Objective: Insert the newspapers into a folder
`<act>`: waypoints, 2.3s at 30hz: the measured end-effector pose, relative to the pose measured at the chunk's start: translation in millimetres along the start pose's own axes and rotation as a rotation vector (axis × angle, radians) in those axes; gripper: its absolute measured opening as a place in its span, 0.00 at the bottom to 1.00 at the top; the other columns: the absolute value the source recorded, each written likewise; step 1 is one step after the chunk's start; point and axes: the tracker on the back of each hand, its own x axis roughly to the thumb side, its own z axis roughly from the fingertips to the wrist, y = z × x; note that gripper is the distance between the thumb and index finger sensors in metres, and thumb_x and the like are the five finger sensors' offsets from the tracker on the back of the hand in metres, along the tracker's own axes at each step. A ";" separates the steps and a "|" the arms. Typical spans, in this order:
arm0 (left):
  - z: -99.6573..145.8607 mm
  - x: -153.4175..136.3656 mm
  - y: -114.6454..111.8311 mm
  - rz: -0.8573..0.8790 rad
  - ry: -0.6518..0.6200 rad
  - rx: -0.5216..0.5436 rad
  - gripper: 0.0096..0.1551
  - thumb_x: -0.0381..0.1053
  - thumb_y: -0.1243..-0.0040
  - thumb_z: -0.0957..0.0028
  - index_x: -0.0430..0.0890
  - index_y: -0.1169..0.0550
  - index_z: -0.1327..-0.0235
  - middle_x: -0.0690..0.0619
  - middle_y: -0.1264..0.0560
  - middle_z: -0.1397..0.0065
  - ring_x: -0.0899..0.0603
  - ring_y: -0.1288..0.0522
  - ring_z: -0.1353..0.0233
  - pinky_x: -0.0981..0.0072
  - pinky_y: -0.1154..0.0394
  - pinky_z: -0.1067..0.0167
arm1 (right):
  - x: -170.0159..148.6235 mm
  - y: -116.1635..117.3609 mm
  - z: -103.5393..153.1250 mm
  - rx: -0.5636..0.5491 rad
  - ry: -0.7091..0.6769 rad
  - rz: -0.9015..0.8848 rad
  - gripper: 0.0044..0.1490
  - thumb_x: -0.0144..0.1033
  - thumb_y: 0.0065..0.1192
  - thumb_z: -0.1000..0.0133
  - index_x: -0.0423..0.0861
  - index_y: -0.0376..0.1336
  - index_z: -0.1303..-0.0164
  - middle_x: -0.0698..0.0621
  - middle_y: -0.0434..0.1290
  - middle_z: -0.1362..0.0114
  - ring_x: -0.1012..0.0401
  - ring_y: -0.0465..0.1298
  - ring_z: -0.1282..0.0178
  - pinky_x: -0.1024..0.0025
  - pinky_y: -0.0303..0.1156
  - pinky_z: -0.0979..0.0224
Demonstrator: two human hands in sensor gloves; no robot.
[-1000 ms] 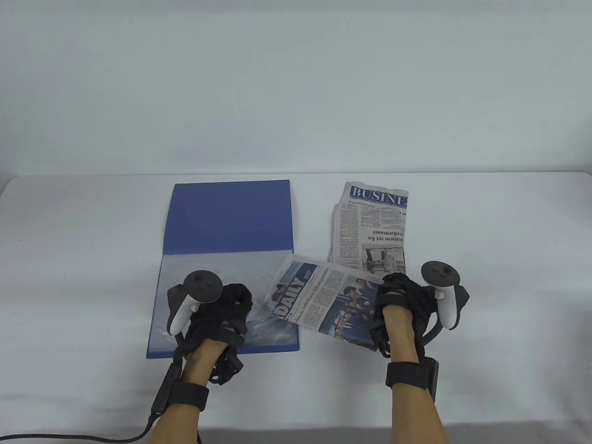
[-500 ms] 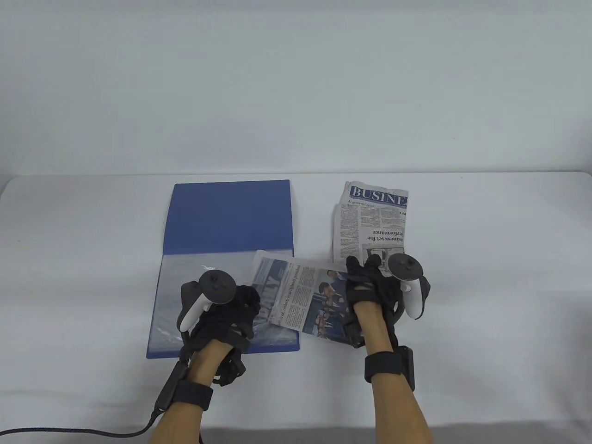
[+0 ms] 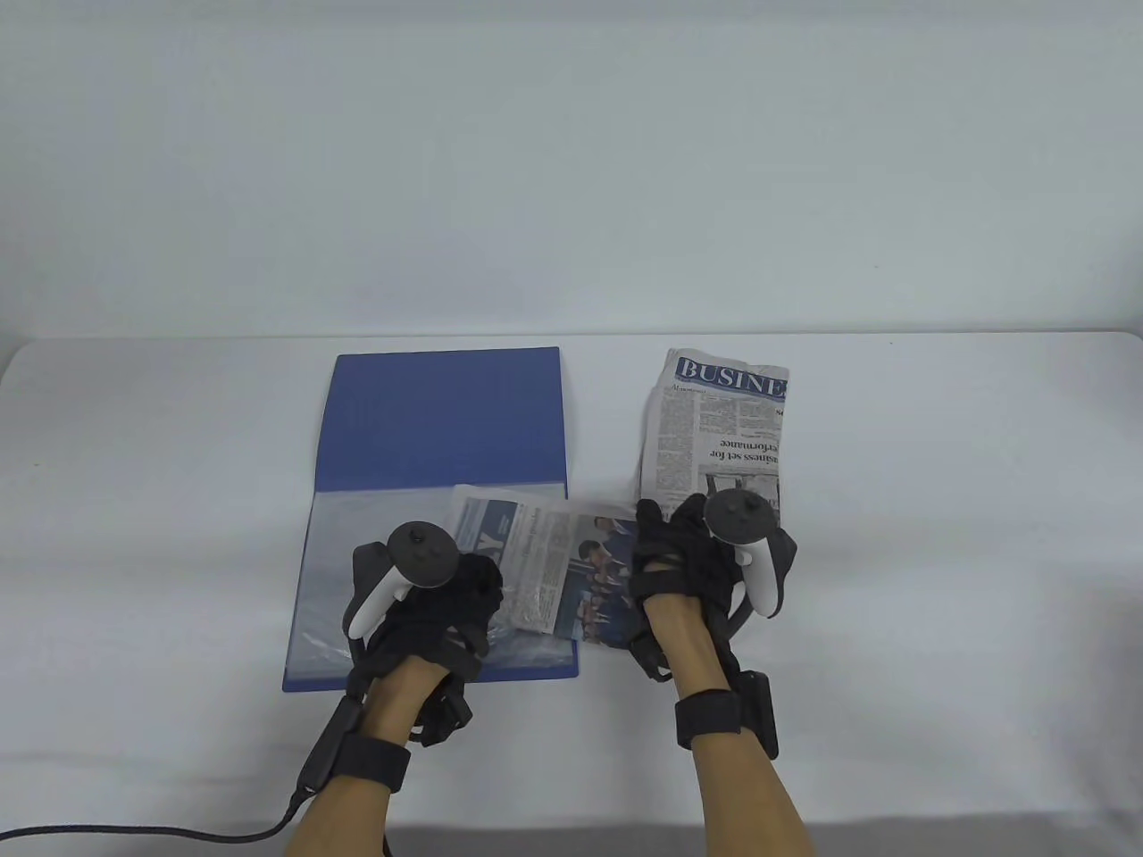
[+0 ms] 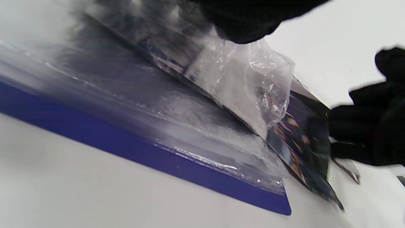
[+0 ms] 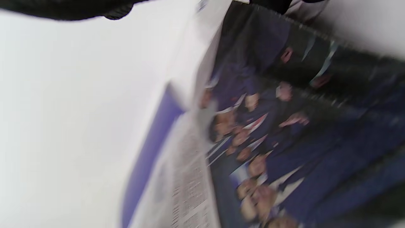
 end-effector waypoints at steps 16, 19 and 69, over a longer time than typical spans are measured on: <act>2.7 -3.2 7.6 0.114 -0.062 0.050 0.23 0.57 0.49 0.33 0.59 0.37 0.27 0.57 0.44 0.11 0.40 0.51 0.08 0.39 0.52 0.11 | 21.5 48.8 -10.6 0.182 -0.190 0.056 0.53 0.54 0.46 0.33 0.36 0.27 0.20 0.33 0.31 0.21 0.32 0.41 0.20 0.23 0.35 0.32; 4.9 -6.7 13.5 0.172 -0.073 0.072 0.23 0.57 0.50 0.33 0.59 0.37 0.27 0.57 0.44 0.11 0.40 0.51 0.08 0.40 0.51 0.11 | 24.2 41.5 -1.9 0.089 -0.142 0.250 0.45 0.51 0.47 0.33 0.30 0.45 0.20 0.29 0.51 0.23 0.32 0.62 0.29 0.26 0.44 0.31; 15.6 6.8 27.8 0.206 -0.123 0.104 0.31 0.58 0.56 0.32 0.58 0.44 0.16 0.48 0.53 0.08 0.34 0.64 0.10 0.34 0.61 0.14 | 105.3 0.6 -97.2 -0.099 -0.176 -0.073 0.47 0.46 0.48 0.33 0.35 0.33 0.19 0.35 0.42 0.21 0.38 0.57 0.25 0.35 0.51 0.27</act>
